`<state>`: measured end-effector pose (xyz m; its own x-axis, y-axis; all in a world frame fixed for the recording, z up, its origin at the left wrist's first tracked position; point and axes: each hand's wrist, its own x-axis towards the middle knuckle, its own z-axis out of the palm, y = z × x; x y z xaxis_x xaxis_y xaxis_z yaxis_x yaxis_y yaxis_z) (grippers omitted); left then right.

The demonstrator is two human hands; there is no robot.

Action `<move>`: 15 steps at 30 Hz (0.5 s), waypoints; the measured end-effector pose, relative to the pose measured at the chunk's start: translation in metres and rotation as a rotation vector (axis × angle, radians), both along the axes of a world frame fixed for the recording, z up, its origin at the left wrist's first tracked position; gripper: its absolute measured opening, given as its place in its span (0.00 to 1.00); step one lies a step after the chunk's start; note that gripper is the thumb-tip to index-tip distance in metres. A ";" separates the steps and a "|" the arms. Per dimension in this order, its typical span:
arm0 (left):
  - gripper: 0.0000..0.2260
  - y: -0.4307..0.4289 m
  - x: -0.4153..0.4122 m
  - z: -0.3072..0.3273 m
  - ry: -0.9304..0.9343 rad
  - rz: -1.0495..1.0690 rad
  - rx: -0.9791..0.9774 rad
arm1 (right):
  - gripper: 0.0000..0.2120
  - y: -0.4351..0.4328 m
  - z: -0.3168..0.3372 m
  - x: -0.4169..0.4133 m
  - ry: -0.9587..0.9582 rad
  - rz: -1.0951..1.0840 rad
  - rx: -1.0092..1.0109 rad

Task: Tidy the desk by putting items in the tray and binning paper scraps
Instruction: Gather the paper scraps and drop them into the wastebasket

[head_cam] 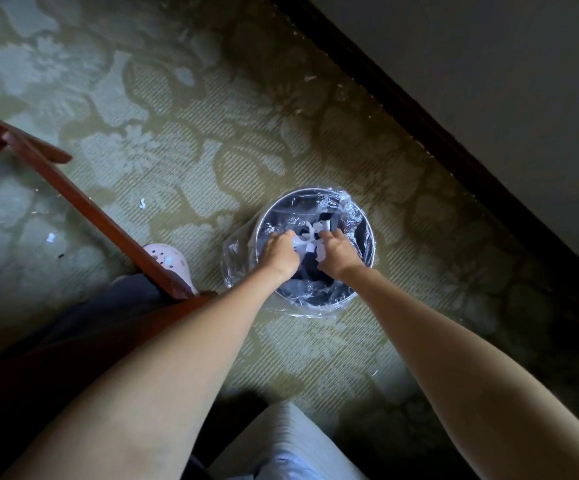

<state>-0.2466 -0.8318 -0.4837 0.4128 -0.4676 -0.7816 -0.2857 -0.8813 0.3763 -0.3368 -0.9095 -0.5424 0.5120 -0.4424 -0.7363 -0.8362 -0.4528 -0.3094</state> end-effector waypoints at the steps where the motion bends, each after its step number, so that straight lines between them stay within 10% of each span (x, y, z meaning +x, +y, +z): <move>1: 0.26 0.004 0.000 0.003 0.021 -0.022 0.009 | 0.29 0.002 0.004 -0.001 0.009 0.020 0.008; 15: 0.23 0.044 0.020 0.153 -0.263 -0.167 -0.118 | 0.18 0.034 0.160 0.016 -0.108 0.267 -0.415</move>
<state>-0.2268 -0.7874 -0.3312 0.5036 -0.6269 -0.5945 -0.5233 -0.7689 0.3674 -0.3207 -0.8751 -0.3822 0.7111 -0.5299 -0.4622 -0.6474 -0.7499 -0.1363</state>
